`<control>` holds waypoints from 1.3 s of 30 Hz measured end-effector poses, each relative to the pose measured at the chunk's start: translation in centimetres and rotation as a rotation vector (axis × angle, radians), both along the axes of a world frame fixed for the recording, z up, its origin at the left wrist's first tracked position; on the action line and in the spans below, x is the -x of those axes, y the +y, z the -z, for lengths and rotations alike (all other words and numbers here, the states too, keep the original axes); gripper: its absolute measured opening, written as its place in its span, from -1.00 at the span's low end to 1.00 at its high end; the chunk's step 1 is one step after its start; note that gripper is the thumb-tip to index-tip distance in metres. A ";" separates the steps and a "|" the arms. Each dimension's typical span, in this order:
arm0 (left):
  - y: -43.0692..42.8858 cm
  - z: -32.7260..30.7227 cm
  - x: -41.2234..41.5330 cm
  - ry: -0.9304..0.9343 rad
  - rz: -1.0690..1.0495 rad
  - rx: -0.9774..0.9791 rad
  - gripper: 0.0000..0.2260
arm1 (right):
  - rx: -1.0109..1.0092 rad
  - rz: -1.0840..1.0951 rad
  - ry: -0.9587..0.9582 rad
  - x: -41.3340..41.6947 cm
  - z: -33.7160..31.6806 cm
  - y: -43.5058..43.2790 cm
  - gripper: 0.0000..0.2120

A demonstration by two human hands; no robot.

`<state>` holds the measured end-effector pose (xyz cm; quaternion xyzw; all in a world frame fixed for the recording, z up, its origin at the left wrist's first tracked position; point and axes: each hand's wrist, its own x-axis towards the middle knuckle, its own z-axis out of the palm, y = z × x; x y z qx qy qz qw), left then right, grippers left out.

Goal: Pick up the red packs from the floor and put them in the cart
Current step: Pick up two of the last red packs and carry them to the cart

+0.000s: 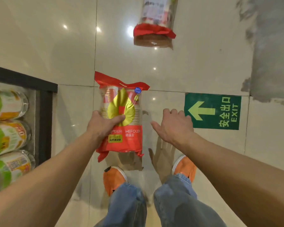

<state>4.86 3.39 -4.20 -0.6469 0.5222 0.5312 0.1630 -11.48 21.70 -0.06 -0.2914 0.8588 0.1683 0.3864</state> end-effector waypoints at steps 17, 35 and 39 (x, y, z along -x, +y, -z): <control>-22.1 -11.4 19.8 0.102 -0.058 0.239 -0.30 | 0.056 0.125 0.021 22.8 -5.1 -16.5 -0.31; -28.2 8.6 28.1 0.102 -0.024 0.143 -0.18 | 0.450 1.040 0.024 37.4 16.3 -28.2 0.01; -29.5 9.8 27.2 0.084 -0.033 0.139 -0.14 | 0.556 1.224 -0.063 37.5 17.8 -28.1 0.04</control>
